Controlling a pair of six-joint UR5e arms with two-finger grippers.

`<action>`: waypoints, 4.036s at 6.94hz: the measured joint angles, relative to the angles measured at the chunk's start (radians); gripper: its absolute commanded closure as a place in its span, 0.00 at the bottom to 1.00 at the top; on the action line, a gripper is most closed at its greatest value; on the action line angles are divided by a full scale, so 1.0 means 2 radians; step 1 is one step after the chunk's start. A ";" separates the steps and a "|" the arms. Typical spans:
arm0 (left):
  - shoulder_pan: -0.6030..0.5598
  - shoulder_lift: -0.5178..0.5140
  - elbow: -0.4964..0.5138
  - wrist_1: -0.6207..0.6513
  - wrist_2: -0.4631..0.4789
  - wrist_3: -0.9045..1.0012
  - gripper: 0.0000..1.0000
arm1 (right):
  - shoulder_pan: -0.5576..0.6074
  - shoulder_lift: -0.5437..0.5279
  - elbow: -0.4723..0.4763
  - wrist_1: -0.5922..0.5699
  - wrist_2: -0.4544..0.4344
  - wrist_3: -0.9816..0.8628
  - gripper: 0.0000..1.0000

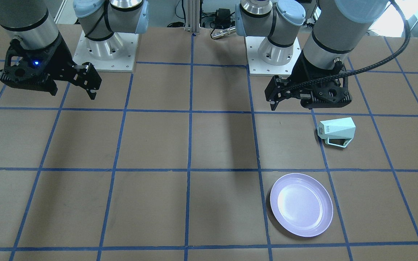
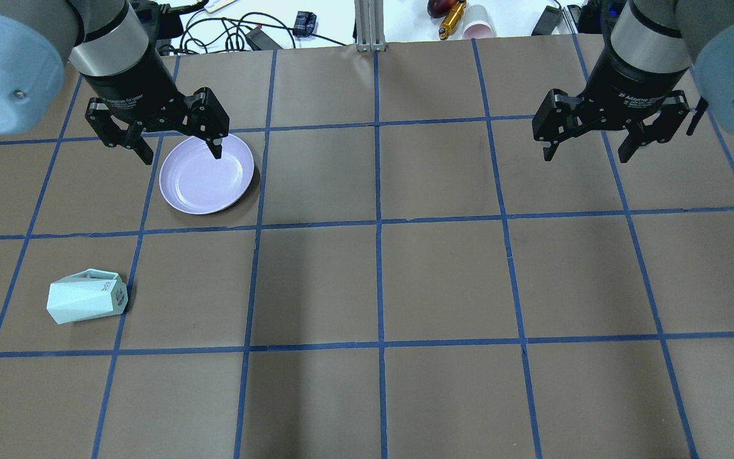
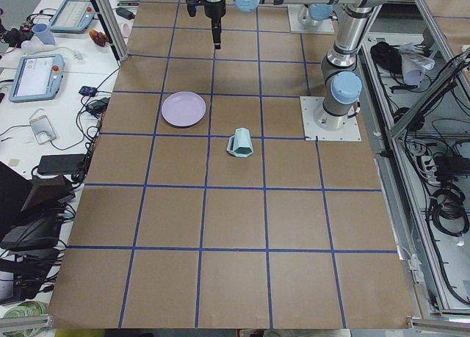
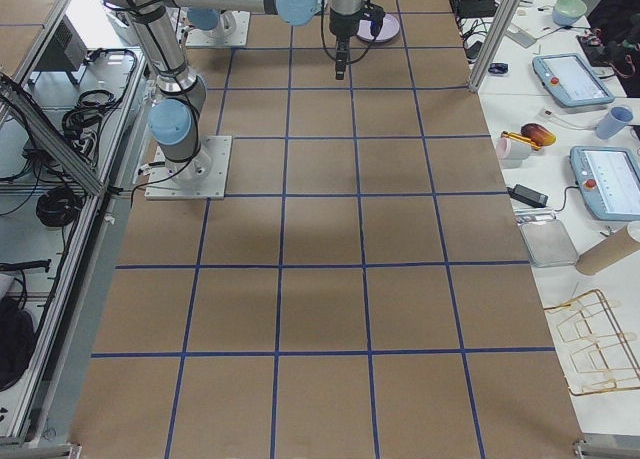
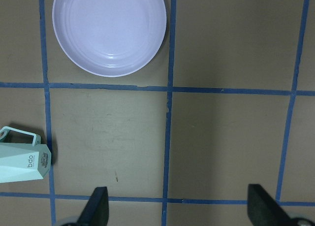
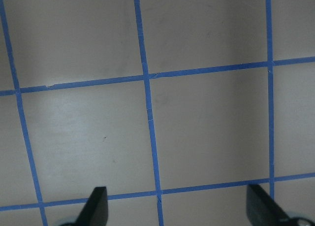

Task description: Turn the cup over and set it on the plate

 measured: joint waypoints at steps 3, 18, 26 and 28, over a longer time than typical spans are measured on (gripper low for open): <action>0.000 0.002 -0.003 0.001 0.000 0.001 0.00 | 0.000 0.000 0.000 0.000 0.000 0.000 0.00; 0.020 0.002 -0.004 0.009 -0.003 0.009 0.00 | 0.000 0.000 0.000 0.000 0.000 0.000 0.00; 0.026 -0.004 -0.004 0.013 0.002 0.016 0.00 | 0.000 0.000 0.000 0.000 0.000 0.000 0.00; 0.069 -0.007 -0.005 0.012 -0.002 0.022 0.00 | 0.000 0.000 0.000 0.000 0.000 0.000 0.00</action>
